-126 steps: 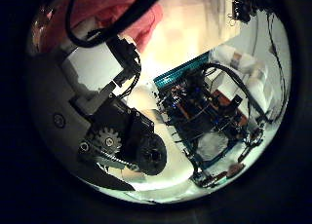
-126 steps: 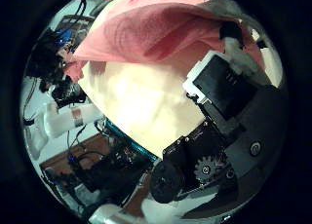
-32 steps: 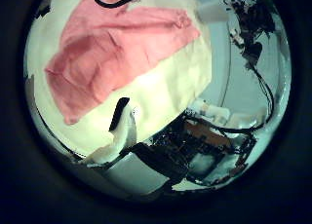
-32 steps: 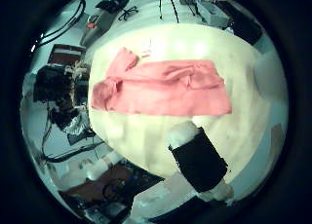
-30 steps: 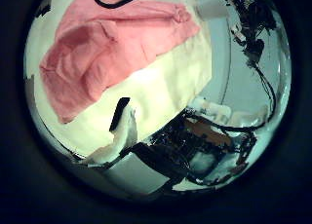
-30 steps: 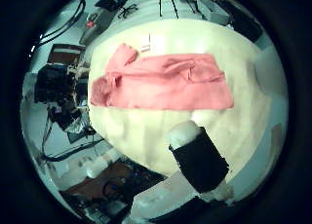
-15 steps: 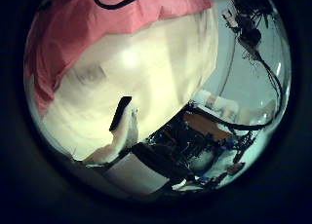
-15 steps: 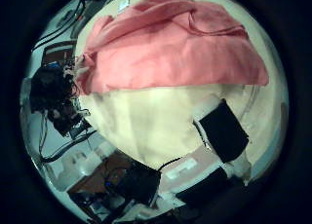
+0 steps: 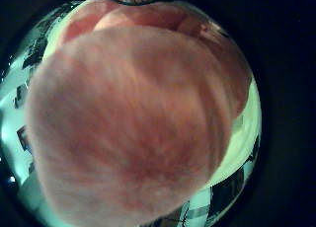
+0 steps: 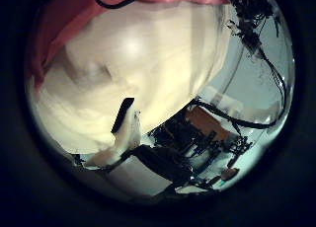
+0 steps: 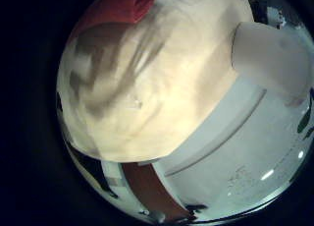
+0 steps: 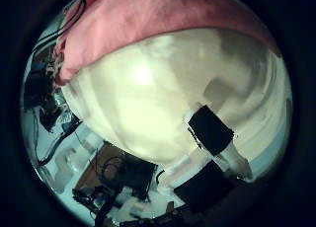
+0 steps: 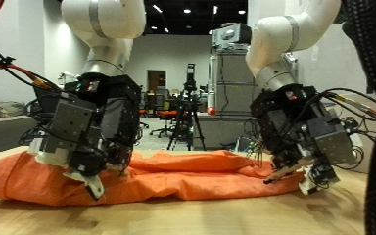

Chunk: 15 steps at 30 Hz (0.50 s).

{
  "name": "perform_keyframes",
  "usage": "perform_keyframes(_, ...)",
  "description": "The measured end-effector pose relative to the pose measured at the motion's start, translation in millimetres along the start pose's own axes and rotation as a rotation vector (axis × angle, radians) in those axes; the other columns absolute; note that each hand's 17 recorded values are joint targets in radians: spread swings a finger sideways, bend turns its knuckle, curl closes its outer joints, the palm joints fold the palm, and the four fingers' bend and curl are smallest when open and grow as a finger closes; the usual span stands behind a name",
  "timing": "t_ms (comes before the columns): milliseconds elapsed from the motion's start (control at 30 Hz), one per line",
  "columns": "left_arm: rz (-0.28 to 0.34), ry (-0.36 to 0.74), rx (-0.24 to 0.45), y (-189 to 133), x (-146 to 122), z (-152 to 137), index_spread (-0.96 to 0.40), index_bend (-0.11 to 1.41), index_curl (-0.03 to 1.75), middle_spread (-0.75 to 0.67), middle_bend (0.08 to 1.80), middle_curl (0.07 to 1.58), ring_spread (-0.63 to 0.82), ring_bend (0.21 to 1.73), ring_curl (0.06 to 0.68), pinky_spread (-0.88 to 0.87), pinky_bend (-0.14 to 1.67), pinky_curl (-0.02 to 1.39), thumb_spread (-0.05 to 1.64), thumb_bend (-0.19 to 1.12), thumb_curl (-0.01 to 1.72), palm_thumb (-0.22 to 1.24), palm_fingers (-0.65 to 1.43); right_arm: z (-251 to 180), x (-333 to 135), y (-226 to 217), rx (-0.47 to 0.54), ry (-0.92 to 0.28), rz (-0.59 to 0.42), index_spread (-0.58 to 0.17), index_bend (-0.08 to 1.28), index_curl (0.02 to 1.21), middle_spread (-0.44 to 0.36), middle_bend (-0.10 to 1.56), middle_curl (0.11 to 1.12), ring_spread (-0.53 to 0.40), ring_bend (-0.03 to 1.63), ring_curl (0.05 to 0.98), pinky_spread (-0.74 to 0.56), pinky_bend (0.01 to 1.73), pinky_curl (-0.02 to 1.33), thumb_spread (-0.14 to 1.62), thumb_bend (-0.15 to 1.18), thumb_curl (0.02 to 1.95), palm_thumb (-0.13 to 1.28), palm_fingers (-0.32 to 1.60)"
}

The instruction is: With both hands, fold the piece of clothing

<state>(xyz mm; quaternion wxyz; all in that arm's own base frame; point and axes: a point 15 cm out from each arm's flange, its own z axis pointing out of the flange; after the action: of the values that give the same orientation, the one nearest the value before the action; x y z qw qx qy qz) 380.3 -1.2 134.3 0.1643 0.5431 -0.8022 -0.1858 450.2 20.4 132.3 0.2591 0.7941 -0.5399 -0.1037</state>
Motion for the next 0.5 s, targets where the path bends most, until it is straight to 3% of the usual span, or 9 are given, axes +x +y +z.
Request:
perform_keyframes(200, 0.006, -0.004, -0.063, 13, 1, 5, 0.16, 0.16, 0.29, 0.3, 0.18, 0.26, 0.53, 0.39, 0.218, 0.51, 0.23, 0.32, 1.14, -0.02, 0.35, 0.46, -0.03, -1, 7, 10, -0.028, 0.029, 0.001, -0.419, 0.19, 0.37, -0.207, 0.22, 0.35, 0.084, 0.19, 0.213, 0.22, 0.18, 0.27, 1.3, 0.32, 0.53, 0.59, 0.21)
perform_keyframes(500, 0.02, -0.012, -0.147, 37, 7, 11, 0.16, 0.16, 0.29, 0.29, 0.18, 0.27, 0.52, 0.39, 0.221, 0.5, 0.23, 0.32, 1.14, -0.02, 0.35, 0.45, -0.02, 5, 6, 57, -0.151, 0.033, 0.0, -0.404, 0.17, 0.35, -0.166, 0.21, 0.36, 0.078, 0.19, 0.222, 0.22, 0.19, 0.27, 1.37, 0.26, 0.55, 0.56, 0.19)
